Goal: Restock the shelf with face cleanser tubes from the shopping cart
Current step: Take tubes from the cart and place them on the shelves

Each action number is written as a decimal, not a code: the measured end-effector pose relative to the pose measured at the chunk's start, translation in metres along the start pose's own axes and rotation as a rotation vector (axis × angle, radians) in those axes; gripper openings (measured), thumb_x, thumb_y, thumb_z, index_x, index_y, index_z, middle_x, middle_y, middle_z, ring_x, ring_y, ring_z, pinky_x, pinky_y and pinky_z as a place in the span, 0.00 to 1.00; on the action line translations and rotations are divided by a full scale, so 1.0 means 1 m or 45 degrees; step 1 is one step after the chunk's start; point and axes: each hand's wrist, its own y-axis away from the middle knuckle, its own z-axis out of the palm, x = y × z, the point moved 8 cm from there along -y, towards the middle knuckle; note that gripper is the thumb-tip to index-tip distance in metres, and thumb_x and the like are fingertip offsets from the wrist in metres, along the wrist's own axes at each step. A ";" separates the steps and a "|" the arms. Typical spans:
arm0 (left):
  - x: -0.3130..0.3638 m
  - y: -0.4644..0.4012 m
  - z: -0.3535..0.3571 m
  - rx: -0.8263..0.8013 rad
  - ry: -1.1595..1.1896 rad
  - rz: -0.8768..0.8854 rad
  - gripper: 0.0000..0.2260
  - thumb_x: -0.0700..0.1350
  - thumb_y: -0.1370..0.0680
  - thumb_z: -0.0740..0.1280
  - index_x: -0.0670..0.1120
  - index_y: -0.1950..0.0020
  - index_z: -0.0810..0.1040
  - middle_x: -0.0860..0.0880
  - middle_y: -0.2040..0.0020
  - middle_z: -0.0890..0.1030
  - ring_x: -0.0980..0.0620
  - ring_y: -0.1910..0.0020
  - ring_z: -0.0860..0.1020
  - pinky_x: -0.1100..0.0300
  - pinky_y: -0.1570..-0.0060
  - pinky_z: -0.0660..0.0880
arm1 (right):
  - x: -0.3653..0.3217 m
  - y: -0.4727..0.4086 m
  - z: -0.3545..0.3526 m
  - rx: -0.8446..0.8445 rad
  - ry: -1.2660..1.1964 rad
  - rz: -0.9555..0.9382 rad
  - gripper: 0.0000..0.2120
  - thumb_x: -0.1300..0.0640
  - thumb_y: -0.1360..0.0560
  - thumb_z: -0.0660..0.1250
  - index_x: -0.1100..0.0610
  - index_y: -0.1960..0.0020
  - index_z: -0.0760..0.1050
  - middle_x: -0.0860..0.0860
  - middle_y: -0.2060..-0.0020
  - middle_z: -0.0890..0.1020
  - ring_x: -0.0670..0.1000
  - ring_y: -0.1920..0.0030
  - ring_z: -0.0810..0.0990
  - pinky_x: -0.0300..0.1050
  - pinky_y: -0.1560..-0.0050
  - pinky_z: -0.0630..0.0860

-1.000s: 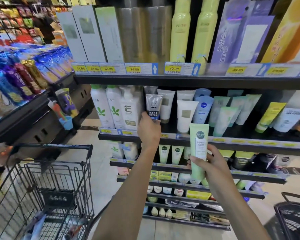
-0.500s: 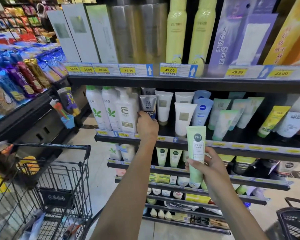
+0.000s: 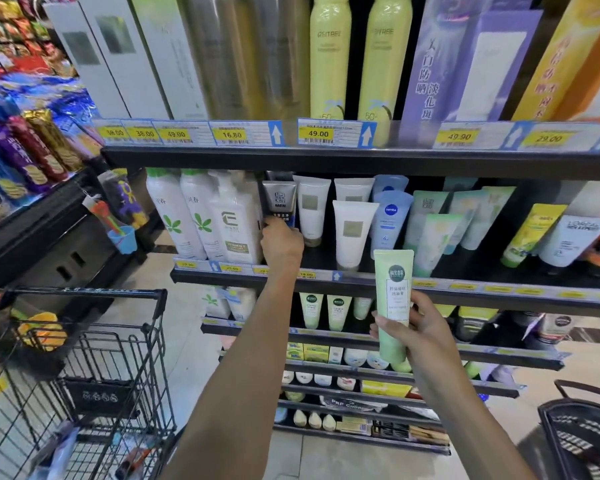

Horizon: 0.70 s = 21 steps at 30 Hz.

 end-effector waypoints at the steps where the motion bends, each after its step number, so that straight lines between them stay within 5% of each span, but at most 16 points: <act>1: 0.000 -0.001 0.001 -0.010 -0.005 0.002 0.17 0.42 0.20 0.67 0.35 0.35 0.69 0.34 0.39 0.79 0.33 0.38 0.79 0.45 0.43 0.76 | 0.000 0.000 -0.002 0.000 -0.006 0.005 0.23 0.67 0.25 0.75 0.49 0.36 0.76 0.55 0.47 0.86 0.65 0.48 0.85 0.67 0.40 0.80; 9: 0.000 -0.007 0.003 -0.027 -0.018 0.001 0.19 0.42 0.21 0.69 0.34 0.35 0.70 0.34 0.38 0.80 0.34 0.37 0.78 0.47 0.41 0.76 | 0.001 0.007 -0.011 -0.001 -0.026 0.016 0.24 0.67 0.26 0.75 0.49 0.34 0.76 0.55 0.46 0.87 0.63 0.47 0.86 0.67 0.36 0.78; 21: -0.006 -0.002 0.005 -0.078 -0.072 -0.012 0.17 0.44 0.21 0.71 0.35 0.38 0.74 0.36 0.41 0.81 0.35 0.40 0.80 0.47 0.43 0.78 | 0.006 0.022 -0.018 0.010 -0.023 0.035 0.26 0.65 0.26 0.75 0.50 0.32 0.74 0.53 0.44 0.86 0.60 0.51 0.87 0.60 0.46 0.80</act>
